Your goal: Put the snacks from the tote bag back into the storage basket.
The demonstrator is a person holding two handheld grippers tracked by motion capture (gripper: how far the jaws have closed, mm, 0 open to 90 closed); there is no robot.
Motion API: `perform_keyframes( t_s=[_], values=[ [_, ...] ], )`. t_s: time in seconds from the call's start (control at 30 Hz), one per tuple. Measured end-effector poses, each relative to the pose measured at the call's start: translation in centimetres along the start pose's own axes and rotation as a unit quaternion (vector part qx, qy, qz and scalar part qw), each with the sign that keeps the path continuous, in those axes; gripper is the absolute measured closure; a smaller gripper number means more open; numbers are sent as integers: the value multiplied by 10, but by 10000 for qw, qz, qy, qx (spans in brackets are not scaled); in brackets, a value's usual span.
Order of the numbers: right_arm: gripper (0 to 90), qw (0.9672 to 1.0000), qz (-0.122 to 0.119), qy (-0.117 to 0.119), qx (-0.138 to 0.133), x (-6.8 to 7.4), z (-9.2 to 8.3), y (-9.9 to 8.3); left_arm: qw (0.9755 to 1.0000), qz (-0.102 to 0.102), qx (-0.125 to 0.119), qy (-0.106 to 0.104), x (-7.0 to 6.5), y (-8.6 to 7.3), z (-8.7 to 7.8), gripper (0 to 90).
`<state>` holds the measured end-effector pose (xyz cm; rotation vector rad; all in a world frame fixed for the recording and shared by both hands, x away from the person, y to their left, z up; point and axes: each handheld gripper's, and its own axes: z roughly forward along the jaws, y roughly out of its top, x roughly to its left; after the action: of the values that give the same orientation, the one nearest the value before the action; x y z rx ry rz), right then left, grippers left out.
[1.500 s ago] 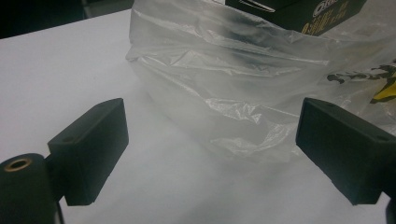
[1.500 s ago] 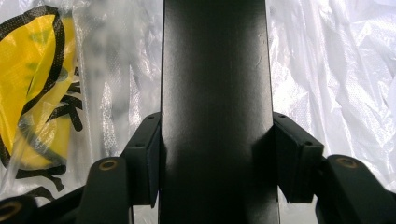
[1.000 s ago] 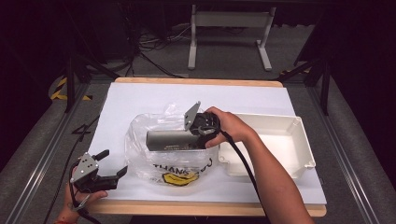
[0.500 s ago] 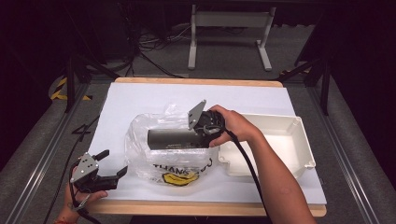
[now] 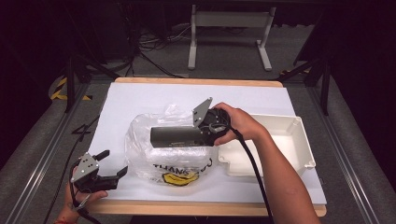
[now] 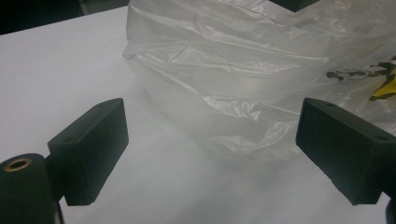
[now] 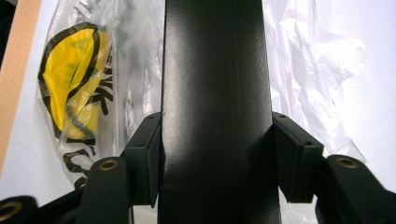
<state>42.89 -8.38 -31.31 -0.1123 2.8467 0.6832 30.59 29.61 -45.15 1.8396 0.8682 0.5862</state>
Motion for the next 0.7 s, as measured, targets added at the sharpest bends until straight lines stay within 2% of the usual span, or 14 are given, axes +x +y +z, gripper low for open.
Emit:
perform_keyframes(
  t_s=[0.33,0.7],
  values=[
    [428,10000,-36,-40,-69,3,-16,-7,10000,3,7,1,0,0,0,101],
    [428,9999,17,-99,-75,5,-35,-25,10000,-5,16,13,0,0,0,101]
  ],
)
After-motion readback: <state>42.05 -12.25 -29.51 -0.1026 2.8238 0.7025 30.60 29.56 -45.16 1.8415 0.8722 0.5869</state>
